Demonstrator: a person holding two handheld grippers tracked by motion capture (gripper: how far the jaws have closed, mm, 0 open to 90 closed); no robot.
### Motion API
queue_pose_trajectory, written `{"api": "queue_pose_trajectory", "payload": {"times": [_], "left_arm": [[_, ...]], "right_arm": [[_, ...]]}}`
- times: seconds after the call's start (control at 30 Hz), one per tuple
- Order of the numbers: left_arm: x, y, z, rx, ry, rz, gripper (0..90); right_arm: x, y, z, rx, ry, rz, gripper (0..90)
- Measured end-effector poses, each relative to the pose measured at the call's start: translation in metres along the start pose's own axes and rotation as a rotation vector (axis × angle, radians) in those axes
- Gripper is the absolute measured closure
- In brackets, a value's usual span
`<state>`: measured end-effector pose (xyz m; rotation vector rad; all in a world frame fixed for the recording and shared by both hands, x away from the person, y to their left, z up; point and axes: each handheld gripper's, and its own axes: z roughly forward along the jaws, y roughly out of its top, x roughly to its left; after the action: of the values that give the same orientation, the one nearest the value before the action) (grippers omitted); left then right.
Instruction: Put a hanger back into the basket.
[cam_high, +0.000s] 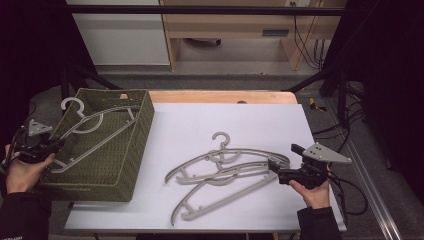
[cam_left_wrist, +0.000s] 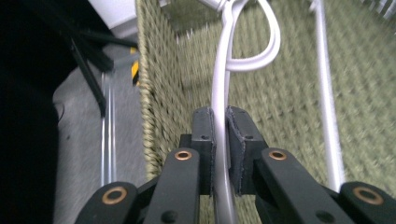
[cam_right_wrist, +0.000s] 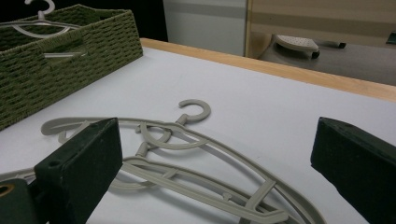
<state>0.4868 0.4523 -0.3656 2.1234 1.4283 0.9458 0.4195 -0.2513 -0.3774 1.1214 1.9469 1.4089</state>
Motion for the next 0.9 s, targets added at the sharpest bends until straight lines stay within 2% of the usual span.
{"api": "queue_pose_trajectory", "payload": {"times": [0.03,0.1,0.2,0.27,0.3,0.37,0.4,0.43,0.53,0.67,0.83,0.9], "left_arm": [[-0.001,0.001,0.002,0.020,0.015,0.003,81.5],[-0.002,0.002,0.003,0.046,0.015,-0.001,81.5],[0.000,0.002,0.003,0.059,0.007,-0.017,80.6],[0.000,0.002,0.003,0.072,-0.004,-0.039,75.1],[0.001,0.002,0.002,0.080,-0.006,-0.035,74.2],[0.003,0.002,0.000,0.077,-0.014,-0.055,76.7],[0.003,0.001,-0.001,0.070,-0.005,-0.062,76.7],[0.004,0.001,-0.001,0.068,-0.001,-0.069,75.2],[0.003,0.000,-0.004,0.054,-0.021,-0.094,68.7],[-0.002,0.002,-0.015,-0.050,-0.102,-0.152,58.3],[-0.015,0.009,-0.029,-0.174,-0.173,-0.188,46.5],[-0.022,0.013,-0.035,-0.222,-0.213,-0.191,41.0]], "right_arm": [[0.000,0.000,0.000,0.000,0.000,0.000,2.3],[0.000,0.000,0.000,0.001,0.000,-0.003,2.3],[0.000,0.000,-0.001,0.000,0.004,0.001,2.3],[0.000,0.000,-0.001,0.000,0.002,-0.004,2.3],[0.000,0.000,-0.001,0.000,0.003,-0.003,2.3],[0.000,0.000,0.000,0.000,0.001,0.000,2.3],[0.000,0.000,0.000,0.000,0.002,-0.001,2.3],[0.000,0.000,0.000,0.000,0.004,-0.005,2.4],[0.000,0.000,-0.001,-0.001,0.003,-0.004,2.3],[0.000,0.001,-0.002,-0.005,0.001,0.001,2.3],[0.000,0.001,-0.002,-0.007,0.002,0.001,2.3],[-0.001,0.001,-0.003,-0.007,0.002,0.001,2.3]]}}
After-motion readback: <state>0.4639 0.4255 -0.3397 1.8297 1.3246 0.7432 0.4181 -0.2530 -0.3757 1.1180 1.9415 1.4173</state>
